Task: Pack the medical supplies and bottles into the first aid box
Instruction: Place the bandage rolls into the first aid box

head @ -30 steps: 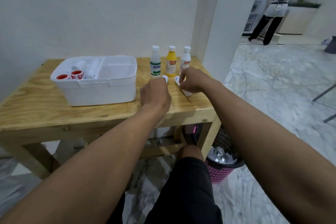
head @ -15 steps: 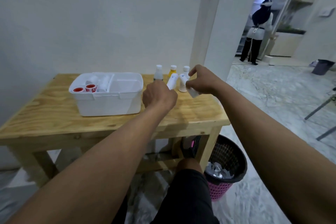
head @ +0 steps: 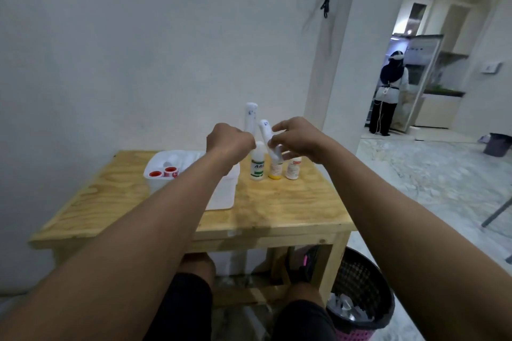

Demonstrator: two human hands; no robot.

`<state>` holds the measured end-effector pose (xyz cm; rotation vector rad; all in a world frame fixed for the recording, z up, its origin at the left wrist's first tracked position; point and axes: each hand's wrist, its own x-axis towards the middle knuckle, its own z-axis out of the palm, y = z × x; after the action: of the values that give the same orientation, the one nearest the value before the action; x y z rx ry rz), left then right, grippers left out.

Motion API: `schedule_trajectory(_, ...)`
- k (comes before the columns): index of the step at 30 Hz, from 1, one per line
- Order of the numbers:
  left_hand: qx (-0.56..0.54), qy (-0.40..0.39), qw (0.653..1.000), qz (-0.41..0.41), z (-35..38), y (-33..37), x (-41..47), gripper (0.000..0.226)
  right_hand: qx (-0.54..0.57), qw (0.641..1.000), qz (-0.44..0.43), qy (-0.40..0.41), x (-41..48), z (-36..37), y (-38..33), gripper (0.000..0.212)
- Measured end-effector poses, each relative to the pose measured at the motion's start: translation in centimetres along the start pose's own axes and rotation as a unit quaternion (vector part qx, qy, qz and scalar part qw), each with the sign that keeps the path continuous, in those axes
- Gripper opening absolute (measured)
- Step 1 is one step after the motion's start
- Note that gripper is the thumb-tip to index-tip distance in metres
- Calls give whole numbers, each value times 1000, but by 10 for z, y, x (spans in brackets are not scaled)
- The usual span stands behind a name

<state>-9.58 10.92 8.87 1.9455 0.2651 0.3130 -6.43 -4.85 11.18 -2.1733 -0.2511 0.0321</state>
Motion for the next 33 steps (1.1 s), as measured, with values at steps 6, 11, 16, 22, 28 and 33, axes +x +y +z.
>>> schedule_trajectory(6,-6,-30,1000,-5,-43,-9,7,30,-2,999,-18,-29,7,33,-30,22)
schedule_trajectory(11,-26,-14,999,-38,-63,-18,21,27,-8,999,-38,-36,21,60,-42,22)
schedule_trajectory(16,12,13,1000,2,-74,-32,37,31,-26,998,-55,-23,36,77,-40,20)
schedule_trajectory(22,78,-6,995,61,-78,-44,50,80,-19,997,-74,-19,49,84,-28,27)
schedule_trajectory(28,141,-6,982,125,-78,-47,59,62,-101,988,-116,-22,57,87,-19,42)
schedule_trajectory(33,157,-31,976,147,-75,-52,65,35,-127,983,-126,-37,60,89,-14,39)
